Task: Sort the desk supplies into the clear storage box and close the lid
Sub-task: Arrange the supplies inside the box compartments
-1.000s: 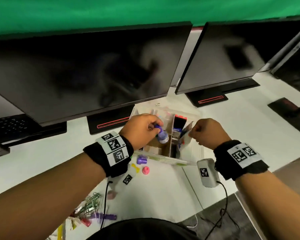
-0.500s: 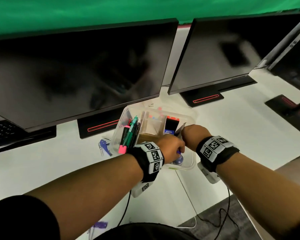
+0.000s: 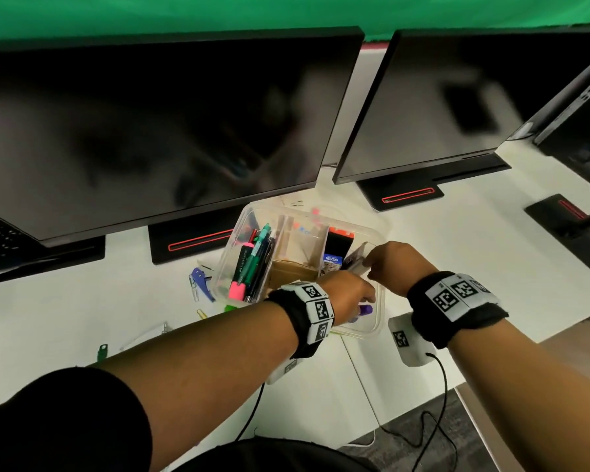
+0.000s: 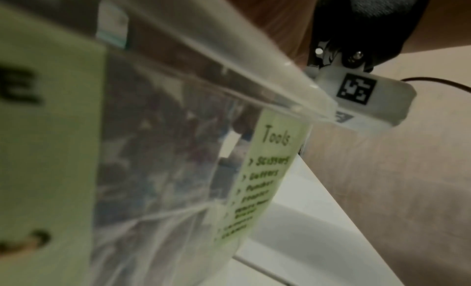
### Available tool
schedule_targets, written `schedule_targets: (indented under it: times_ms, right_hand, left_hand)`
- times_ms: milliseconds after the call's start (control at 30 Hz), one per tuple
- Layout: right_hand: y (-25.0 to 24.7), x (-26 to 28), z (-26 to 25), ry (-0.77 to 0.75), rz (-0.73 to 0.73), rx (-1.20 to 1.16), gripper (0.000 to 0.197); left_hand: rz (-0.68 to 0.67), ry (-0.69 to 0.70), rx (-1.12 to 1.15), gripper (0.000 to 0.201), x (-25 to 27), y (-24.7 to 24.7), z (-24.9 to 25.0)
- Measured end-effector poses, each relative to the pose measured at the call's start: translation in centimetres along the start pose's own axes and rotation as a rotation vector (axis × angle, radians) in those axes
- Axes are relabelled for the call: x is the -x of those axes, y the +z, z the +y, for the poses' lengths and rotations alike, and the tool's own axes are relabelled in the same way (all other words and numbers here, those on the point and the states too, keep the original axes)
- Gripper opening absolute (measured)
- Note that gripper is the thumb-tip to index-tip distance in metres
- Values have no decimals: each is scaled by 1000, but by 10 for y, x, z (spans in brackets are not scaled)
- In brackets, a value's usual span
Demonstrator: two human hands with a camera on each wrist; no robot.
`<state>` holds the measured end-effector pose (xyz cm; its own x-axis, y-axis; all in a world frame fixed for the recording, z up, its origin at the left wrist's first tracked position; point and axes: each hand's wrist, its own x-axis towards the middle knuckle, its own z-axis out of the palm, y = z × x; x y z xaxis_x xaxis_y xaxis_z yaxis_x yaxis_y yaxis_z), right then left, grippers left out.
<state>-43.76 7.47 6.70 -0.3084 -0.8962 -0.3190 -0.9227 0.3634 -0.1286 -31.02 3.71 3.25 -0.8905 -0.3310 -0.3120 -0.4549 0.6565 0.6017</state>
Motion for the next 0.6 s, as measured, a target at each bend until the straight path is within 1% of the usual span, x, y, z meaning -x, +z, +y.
schedule_targets:
  times_ms: [67, 133, 233, 300, 367, 467, 500, 533, 600]
  right_hand:
    - [-1, 3, 2, 3, 18, -26, 28]
    - [-4, 8, 0, -2, 24, -40, 28]
    - [-11, 15, -12, -20, 44, -70, 24]
    - [-17, 20, -27, -52, 73, -112, 21]
    - [-19, 25, -49, -85, 103, -199, 17]
    - [-15, 36, -92, -134, 85, -382, 12]
    - [-11, 39, -109, -177, 71, -419, 11]
    - [-6, 43, -128, -236, 49, -433, 12]
    - [9, 50, -161, -334, -10, -375, 16]
  left_hand:
    - [-14, -28, 53, 41, 2, 4, 0]
    - [30, -49, 61, 42, 7, 1, 0]
    - [183, -38, 89, 33, 26, -13, -9]
    - [314, -46, 65, 27, 47, -25, -24]
    - [411, -82, 55, 22, 70, -38, -46]
    - [540, -194, 56, 20, 108, -52, -83]
    - [576, -246, 61, 20, 122, -54, -97]
    - [595, -307, 58, 21, 139, -55, -113]
    - [561, -416, 21, 22, 167, -52, -141]
